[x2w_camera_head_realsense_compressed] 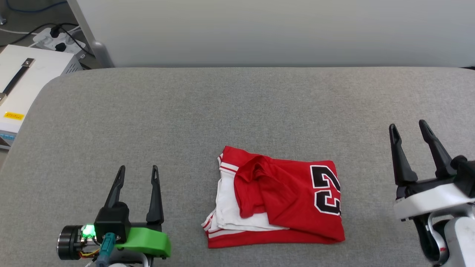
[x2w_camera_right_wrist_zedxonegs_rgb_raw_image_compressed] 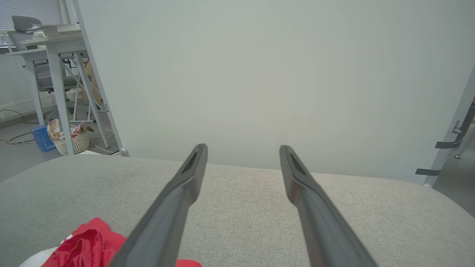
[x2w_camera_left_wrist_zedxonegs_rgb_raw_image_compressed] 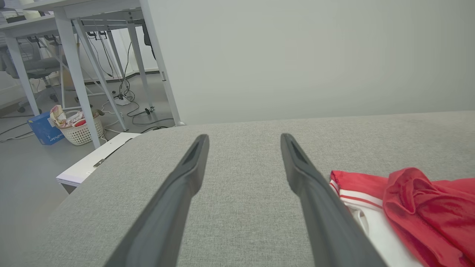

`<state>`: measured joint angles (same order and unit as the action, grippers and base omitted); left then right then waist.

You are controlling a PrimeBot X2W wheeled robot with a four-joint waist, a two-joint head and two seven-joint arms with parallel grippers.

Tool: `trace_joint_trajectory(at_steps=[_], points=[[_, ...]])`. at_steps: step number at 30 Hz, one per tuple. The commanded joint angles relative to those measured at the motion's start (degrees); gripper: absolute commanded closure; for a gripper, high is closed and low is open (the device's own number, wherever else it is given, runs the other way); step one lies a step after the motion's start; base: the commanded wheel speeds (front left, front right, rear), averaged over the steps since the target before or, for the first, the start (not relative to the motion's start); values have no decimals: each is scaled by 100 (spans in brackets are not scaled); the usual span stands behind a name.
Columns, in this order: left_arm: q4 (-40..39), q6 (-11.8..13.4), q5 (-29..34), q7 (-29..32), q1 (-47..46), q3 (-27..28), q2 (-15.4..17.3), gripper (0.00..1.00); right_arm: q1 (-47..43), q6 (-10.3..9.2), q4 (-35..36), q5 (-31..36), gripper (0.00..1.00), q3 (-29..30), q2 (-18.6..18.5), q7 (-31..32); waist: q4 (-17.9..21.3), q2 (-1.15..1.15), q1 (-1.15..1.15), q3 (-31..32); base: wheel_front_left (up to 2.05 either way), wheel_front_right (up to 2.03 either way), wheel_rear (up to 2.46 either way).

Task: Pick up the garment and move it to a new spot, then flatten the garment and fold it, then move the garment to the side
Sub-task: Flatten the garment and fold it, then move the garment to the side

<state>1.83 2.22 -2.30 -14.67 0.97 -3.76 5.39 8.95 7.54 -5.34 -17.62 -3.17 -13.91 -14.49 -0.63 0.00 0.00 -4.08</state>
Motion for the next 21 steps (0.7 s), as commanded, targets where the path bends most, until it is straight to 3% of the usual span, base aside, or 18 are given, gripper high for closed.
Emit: trace_joint_trajectory(at_steps=[1, 10, 21], points=[[-24, -30, 43, -33, 114, 16, 48, 0, -203, -5, 122, 115, 0, 64, 106, -49, 1, 0, 0, 37, 0, 0, 0], [-79, 5, 48, -33, 342, 58, 67, 0, -1017, -5, 400, 466, 0, 169, 483, -50, -41, 0, 0, 127, 0, 0, 0], [-50, 13, 32, -33, 365, 53, 47, 0, -1319, -5, 294, 609, 0, 135, 524, -51, -103, 0, 0, 153, 0, 0, 0]])
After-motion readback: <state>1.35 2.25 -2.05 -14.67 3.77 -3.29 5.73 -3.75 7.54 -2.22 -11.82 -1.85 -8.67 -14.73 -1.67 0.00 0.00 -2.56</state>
